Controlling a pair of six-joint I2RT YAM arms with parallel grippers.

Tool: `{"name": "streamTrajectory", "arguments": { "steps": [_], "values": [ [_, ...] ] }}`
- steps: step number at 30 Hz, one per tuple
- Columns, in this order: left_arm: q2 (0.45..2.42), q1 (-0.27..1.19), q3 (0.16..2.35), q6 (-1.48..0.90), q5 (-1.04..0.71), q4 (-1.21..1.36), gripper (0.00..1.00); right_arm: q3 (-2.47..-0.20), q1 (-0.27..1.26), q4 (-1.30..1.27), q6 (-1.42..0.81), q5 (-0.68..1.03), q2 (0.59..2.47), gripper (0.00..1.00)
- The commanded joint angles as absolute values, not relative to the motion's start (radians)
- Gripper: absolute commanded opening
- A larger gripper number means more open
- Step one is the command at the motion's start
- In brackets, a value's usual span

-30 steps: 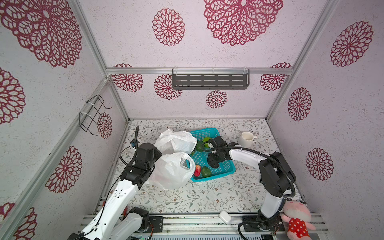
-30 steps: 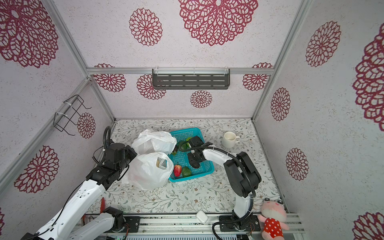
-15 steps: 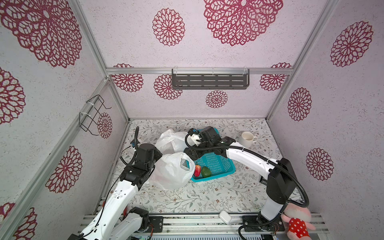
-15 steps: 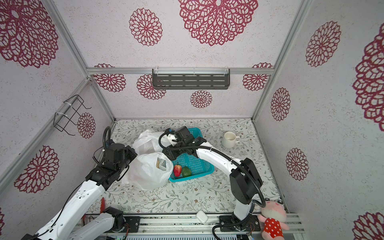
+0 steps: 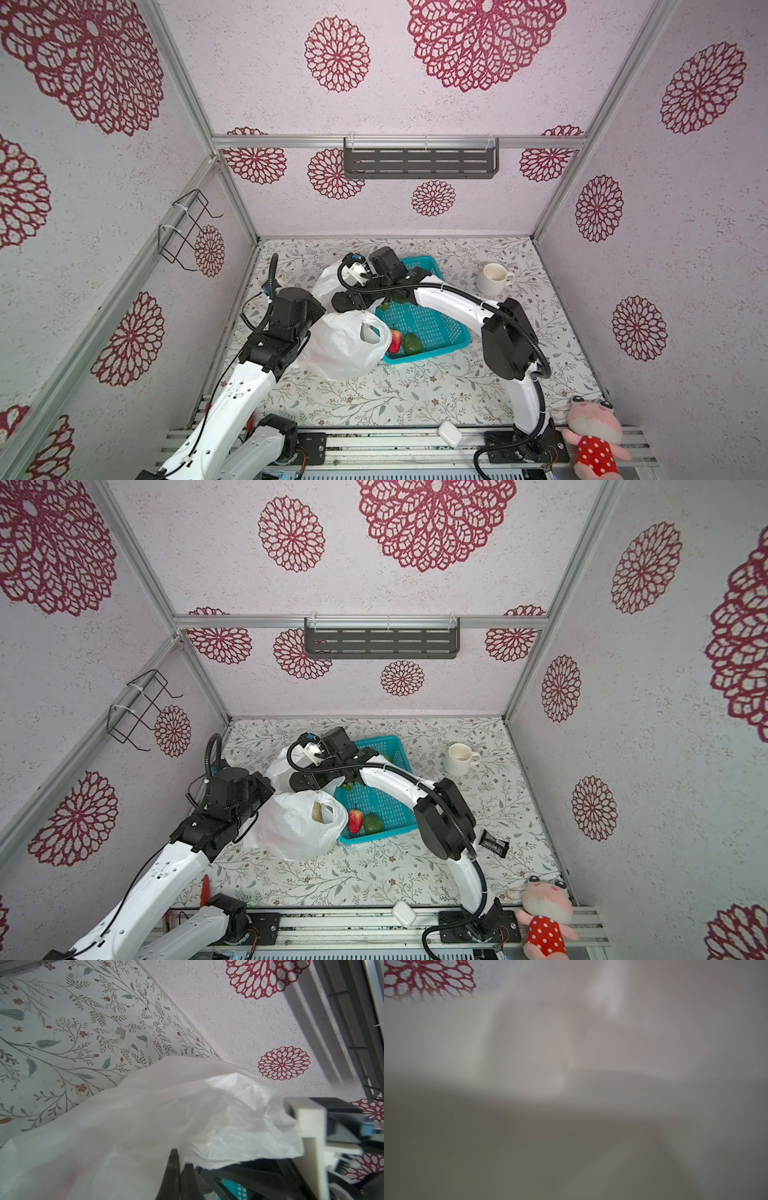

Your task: Place the fruits into the plastic bag

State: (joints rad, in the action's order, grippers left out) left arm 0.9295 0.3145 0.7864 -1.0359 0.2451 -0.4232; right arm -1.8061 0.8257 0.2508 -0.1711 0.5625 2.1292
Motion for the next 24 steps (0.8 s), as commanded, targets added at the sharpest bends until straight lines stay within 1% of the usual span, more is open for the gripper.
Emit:
{"name": "streamTrajectory", "arguments": {
  "steps": [1,2,3,5,6,10,13,16,19,22,24],
  "values": [
    [0.934,0.323,0.82,-1.058,0.25,-0.402,0.0,-1.84,0.827,0.198,-0.217,0.575,2.117,0.4],
    [0.937,0.323,0.82,-1.061,0.253,-0.402,0.0,-1.831,0.827,0.191,-0.223,0.574,2.113,0.5],
    [0.939,0.322,0.819,-1.062,0.255,-0.402,0.0,-1.818,0.827,0.178,-0.228,0.575,2.103,0.57],
    [0.943,0.323,0.819,-1.065,0.262,-0.404,0.0,-1.774,0.827,0.137,-0.23,0.592,2.07,0.67],
    [0.946,0.324,0.819,-1.068,0.271,-0.406,0.0,-1.745,0.824,0.112,-0.229,0.603,2.046,0.7],
    [0.955,0.323,0.819,-1.077,0.287,-0.413,0.0,-1.612,0.799,-0.042,-0.295,0.703,1.94,0.73],
    [0.962,0.323,0.821,-1.081,0.293,-0.413,0.0,-1.491,0.754,-0.23,-0.418,0.795,1.855,0.74],
    [0.966,0.323,0.822,-1.089,0.3,-0.419,0.0,-1.387,0.695,-0.399,-0.555,0.815,1.783,0.73],
    [0.968,0.323,0.824,-1.094,0.306,-0.422,0.0,-1.306,0.637,-0.461,-0.615,0.794,1.714,0.73],
    [0.97,0.324,0.825,-1.098,0.312,-0.422,0.0,-1.219,0.599,-0.416,-0.585,0.714,1.625,0.73],
    [0.969,0.323,0.825,-1.097,0.321,-0.423,0.0,-1.16,0.59,-0.345,-0.542,0.629,1.56,0.73]
  ]
}}
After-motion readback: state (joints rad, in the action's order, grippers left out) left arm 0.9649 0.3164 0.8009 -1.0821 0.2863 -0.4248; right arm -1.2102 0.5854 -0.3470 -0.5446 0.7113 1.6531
